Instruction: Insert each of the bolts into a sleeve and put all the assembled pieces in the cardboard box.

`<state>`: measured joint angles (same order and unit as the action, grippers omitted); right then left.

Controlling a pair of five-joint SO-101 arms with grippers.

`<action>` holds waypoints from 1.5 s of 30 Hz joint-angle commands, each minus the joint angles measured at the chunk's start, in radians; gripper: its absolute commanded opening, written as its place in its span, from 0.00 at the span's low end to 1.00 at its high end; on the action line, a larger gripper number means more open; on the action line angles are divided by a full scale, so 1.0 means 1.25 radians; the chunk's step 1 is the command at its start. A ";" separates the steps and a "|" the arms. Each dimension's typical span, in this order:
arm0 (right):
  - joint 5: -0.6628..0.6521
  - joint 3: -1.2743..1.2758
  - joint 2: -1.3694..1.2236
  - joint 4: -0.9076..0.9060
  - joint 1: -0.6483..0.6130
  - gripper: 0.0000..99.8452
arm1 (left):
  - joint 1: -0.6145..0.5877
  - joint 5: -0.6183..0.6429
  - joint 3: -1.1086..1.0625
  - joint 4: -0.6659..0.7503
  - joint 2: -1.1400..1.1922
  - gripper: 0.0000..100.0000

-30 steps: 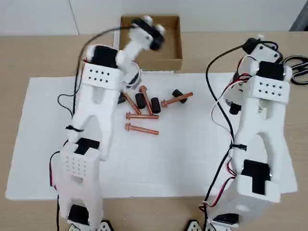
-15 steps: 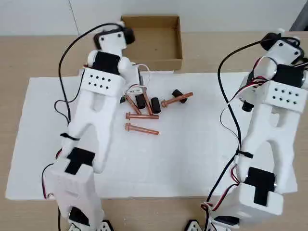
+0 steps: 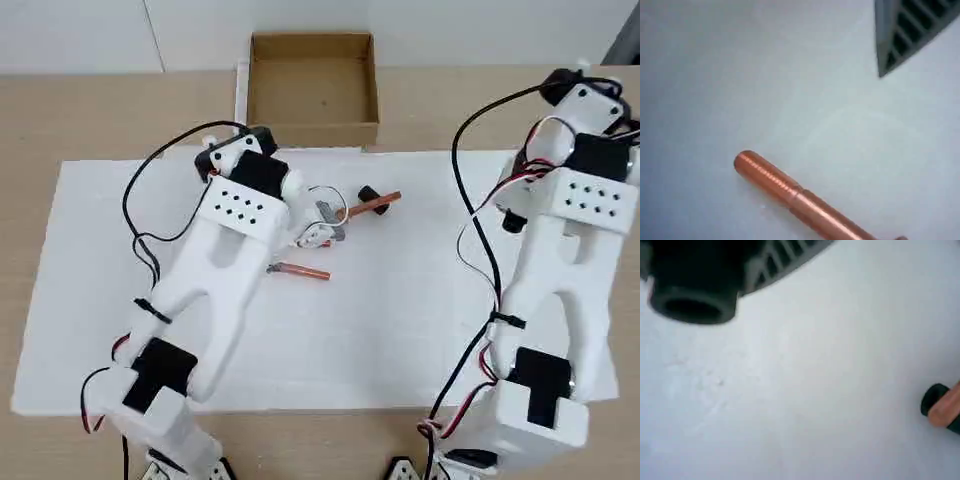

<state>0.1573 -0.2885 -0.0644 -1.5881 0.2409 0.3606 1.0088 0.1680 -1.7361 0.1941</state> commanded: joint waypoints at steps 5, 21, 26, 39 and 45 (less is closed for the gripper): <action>-0.009 -0.038 0.048 -0.033 -0.001 0.00 | -0.005 0.039 0.003 0.028 0.106 0.35; -0.009 -0.038 0.050 -0.035 -0.001 0.00 | -0.059 0.095 0.155 0.050 0.308 0.35; -0.005 -0.038 0.050 -0.034 -0.001 0.00 | -0.091 0.096 0.157 0.037 0.314 0.35; -0.004 -0.038 0.050 -0.033 -0.025 0.00 | -0.068 0.096 0.158 -0.007 0.312 0.35; -0.004 -0.038 0.050 -0.030 -0.026 0.00 | -0.031 0.095 0.204 -0.012 0.312 0.35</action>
<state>0.1573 -0.2885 -0.0644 -1.6249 0.2163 0.2992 1.1193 0.3690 -1.7300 0.5946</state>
